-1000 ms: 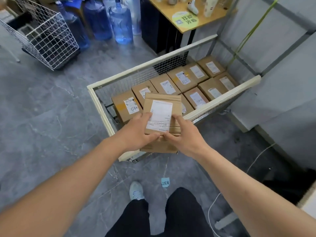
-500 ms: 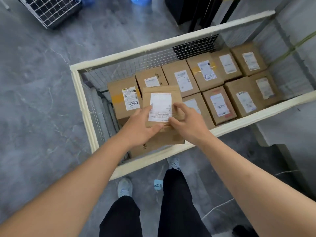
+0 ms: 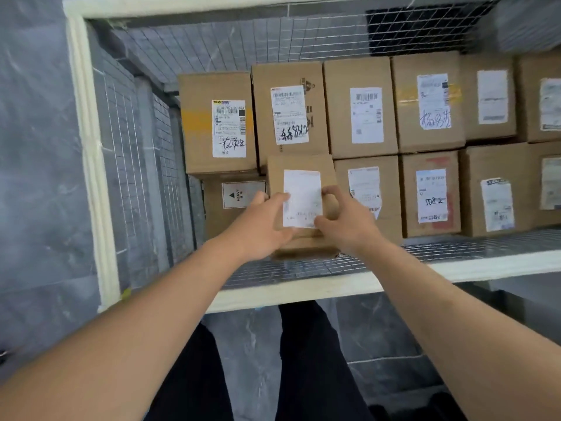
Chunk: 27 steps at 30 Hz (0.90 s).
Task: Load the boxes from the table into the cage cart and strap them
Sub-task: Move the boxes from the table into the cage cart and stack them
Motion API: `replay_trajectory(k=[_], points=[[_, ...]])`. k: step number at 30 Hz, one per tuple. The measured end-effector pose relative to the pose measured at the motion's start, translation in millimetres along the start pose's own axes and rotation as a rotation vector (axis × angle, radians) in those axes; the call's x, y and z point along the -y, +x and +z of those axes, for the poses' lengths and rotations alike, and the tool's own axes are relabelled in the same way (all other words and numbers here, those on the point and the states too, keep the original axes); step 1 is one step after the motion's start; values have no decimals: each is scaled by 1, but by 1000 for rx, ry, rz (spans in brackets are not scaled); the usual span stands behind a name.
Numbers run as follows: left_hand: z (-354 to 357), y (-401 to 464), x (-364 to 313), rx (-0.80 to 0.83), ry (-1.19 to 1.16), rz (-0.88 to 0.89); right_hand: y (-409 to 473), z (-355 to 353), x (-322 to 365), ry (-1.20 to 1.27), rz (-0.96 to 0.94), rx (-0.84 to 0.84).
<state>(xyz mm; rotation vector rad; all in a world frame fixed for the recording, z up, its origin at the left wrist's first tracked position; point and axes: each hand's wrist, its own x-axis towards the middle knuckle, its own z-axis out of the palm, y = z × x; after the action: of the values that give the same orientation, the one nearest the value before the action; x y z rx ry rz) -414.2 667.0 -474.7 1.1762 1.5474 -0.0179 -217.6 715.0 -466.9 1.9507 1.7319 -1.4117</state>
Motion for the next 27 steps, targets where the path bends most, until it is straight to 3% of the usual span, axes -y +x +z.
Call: replay_trajectory(k=[12, 16, 20, 27], points=[[55, 42, 25, -118, 45, -95, 39, 32, -44, -195, -39, 226], [68, 55, 32, -136, 51, -47, 54, 37, -49, -278, -30, 262], [74, 64, 36, -148, 50, -146, 61, 46, -48, -434, -55, 297], [67, 76, 35, -167, 615, 133, 65, 52, -43, -662, -263, 219]])
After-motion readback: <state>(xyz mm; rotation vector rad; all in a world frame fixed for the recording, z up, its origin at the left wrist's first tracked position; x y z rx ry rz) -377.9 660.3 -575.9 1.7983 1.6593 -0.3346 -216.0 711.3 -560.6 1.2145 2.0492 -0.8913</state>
